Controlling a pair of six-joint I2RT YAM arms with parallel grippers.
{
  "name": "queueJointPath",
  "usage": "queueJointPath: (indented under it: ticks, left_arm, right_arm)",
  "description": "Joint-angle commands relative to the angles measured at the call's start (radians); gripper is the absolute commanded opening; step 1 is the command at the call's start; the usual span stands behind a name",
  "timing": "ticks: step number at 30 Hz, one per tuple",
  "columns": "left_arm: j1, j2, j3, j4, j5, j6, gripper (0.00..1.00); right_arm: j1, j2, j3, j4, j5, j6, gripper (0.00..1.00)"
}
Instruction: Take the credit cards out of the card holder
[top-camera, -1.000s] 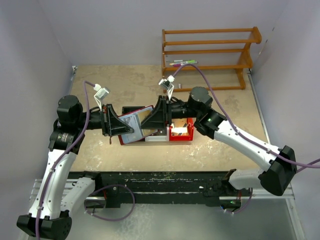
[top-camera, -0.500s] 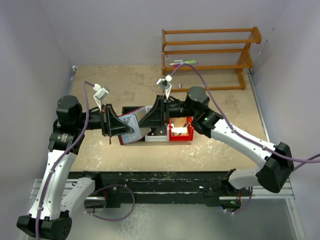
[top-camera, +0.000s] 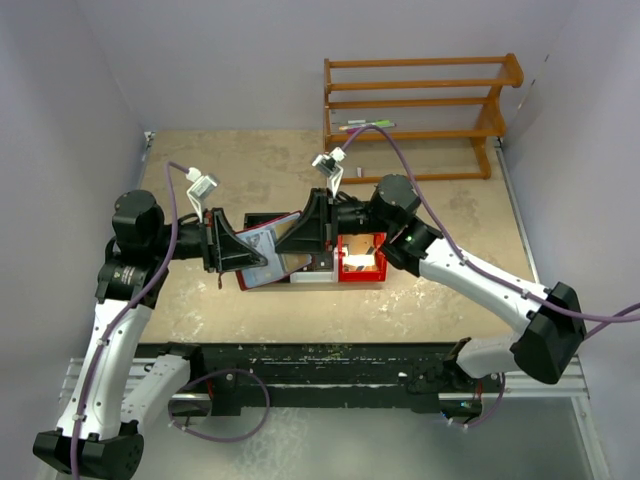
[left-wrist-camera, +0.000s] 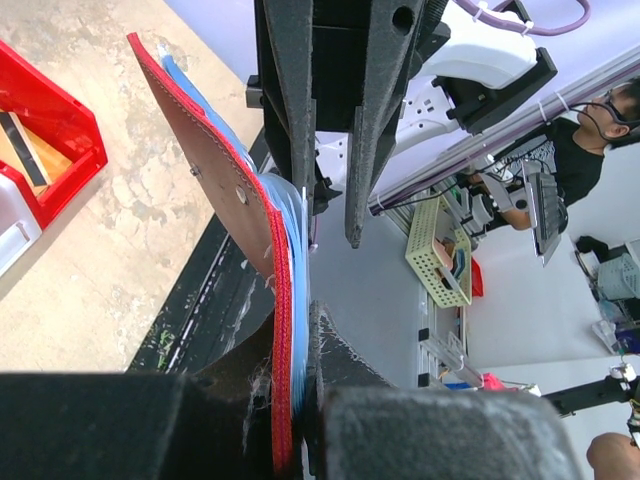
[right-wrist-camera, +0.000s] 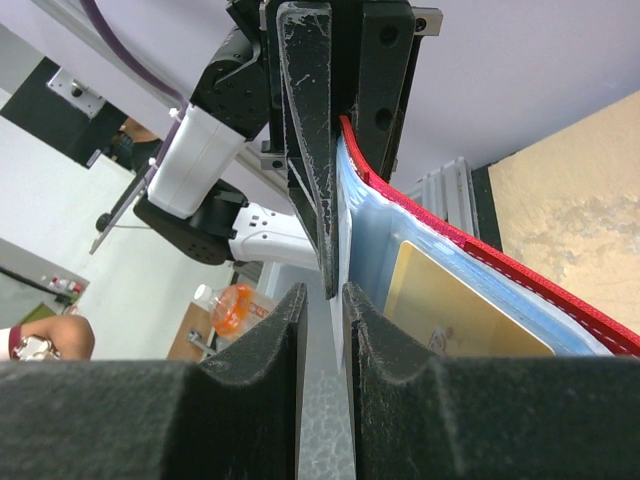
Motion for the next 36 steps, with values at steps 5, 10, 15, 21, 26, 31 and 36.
queueJointPath:
  ticks: [5,10,15,21,26,31,36]
  left_arm:
    - [0.002,-0.006,0.058,0.027,0.012,0.021,0.10]
    - [0.002,-0.005,0.054,0.023,0.009,0.025,0.13]
    - [0.002,0.026,0.070,-0.070,-0.077,0.099,0.13]
    - [0.002,0.040,0.088,-0.113,-0.054,0.132,0.12]
    - [0.002,0.020,0.087,-0.086,-0.023,0.116,0.11]
    - [0.002,0.016,0.084,-0.067,0.002,0.104,0.10]
    - [0.002,0.013,0.070,-0.052,-0.001,0.099,0.11]
  right_arm:
    - [0.015,0.045,0.003,0.137,-0.024,0.060,0.21]
    - [0.017,0.065,-0.003,0.162,-0.027,0.086,0.16]
    - [0.024,0.057,0.017,0.033,0.032,0.011,0.15]
    - [0.024,0.060,0.003,-0.067,0.086,-0.037,0.39]
    - [0.021,0.026,-0.058,-0.056,0.111,-0.009,0.41]
    - [0.021,0.034,-0.049,-0.026,0.121,-0.009,0.38]
    - [0.023,0.091,-0.022,0.098,0.095,0.071,0.21]
